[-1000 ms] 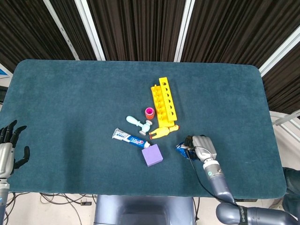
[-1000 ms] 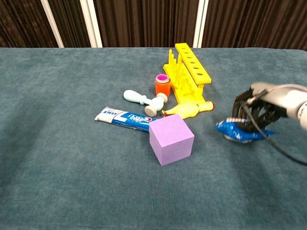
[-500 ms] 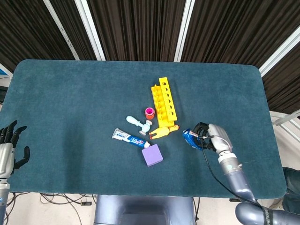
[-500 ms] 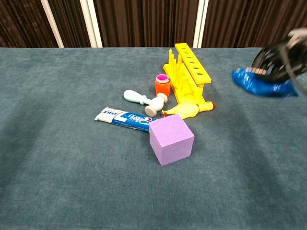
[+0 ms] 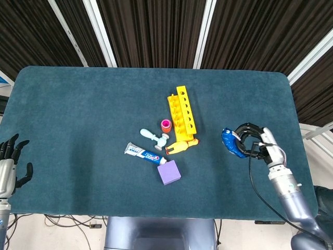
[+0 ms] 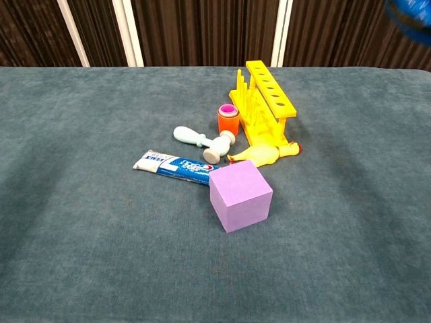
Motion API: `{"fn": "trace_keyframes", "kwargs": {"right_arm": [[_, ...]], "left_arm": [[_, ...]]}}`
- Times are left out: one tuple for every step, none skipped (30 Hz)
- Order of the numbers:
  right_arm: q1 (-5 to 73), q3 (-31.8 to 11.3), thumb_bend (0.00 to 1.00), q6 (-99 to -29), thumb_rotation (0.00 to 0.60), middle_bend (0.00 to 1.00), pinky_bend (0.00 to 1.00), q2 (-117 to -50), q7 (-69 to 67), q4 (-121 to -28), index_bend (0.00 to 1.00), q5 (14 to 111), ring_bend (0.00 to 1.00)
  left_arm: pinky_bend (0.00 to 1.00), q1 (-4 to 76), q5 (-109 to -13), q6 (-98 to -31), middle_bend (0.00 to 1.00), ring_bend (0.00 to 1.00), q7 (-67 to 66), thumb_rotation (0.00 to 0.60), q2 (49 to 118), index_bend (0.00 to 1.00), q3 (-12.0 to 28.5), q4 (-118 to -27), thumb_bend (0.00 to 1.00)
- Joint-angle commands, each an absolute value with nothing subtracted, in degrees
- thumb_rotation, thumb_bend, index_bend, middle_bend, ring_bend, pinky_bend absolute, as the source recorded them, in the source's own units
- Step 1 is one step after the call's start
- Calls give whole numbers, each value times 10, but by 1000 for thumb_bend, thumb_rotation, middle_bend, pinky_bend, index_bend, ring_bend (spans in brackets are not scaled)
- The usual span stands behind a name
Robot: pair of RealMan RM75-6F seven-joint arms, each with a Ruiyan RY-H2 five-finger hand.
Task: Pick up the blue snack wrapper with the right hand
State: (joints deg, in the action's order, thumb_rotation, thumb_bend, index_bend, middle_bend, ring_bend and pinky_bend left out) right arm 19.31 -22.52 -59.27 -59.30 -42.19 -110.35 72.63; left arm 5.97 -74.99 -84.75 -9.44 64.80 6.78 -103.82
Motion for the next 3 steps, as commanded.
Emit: {"fn": "trace_keyframes", "kwargs": {"right_arm": [[171,-221,504,-605,600,565,288,-562,-496,-1087,533,792,589],[171,-219,505,-607,600,565,288,-560,-501,-1085,534,798,589],[172,-217,504,-608,600,565,288,-559,-506,-1084,535,801,589]], "left_arm": [[0,60,-750,-848,0,0,-95,600,648,161,68,-1038,518],[0,60,-750,-848,0,0,-95,600,648,161,68,-1038,518],[0,60,-750,-848,0,0,-94,600,648,162,68,-1038,518]]}}
